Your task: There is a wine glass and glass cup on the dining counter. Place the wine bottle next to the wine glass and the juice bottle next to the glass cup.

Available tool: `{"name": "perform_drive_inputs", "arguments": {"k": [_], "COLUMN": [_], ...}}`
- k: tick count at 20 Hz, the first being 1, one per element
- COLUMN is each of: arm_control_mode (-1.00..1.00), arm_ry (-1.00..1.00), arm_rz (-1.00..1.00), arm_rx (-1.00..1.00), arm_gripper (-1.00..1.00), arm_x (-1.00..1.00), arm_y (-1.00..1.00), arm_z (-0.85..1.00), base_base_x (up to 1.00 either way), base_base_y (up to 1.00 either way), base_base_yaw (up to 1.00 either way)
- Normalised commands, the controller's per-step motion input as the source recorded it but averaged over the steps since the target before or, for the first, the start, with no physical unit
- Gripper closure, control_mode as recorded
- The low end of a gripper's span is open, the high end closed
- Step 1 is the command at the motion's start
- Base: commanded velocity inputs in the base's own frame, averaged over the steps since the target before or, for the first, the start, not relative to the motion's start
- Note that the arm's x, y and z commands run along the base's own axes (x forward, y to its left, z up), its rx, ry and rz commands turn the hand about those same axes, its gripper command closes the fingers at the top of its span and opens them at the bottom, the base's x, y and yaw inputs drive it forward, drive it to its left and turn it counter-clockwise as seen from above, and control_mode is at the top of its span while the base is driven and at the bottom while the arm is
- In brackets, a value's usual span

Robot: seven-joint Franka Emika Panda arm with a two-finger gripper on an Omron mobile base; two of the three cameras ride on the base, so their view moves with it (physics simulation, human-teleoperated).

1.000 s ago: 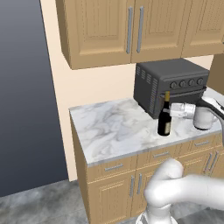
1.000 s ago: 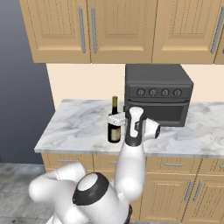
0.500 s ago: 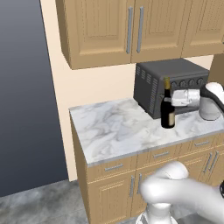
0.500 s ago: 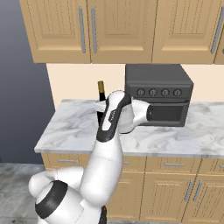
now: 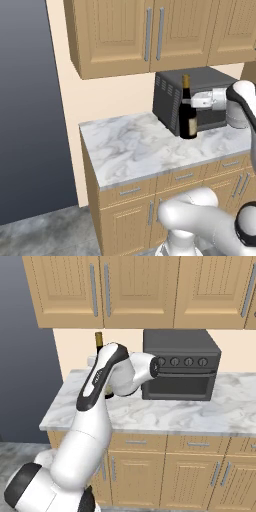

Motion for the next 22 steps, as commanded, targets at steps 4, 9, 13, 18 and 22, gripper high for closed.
{"name": "perform_drive_inputs", "arguments": {"k": [4, 9, 13, 18, 22], "arm_control_mode": [-1.0, -1.0, 1.0, 1.0, 1.0], "arm_ry": [0.0, 0.0, 0.0, 0.0, 0.0], "arm_rz": [0.08, 0.02, 0.0, 0.0, 0.0], "arm_rx": [0.0, 0.0, 0.0, 0.0, 0.0], "arm_gripper": [1.0, 1.0, 1.0, 1.0, 1.0], "arm_x": [-0.4, -0.29, -0.21, 0.0, 0.0], "arm_y": [0.09, 0.16, 0.18, 0.0, 0.0], "arm_z": [0.02, 0.0, 0.0, 0.0, 0.0], "base_base_x": [0.0, 0.0, -0.08, -0.49, -0.65], "base_base_y": [0.0, 0.0, 0.06, 0.25, 0.07], "base_base_yaw": [0.0, 0.0, 0.0, 0.06, 0.38]}}
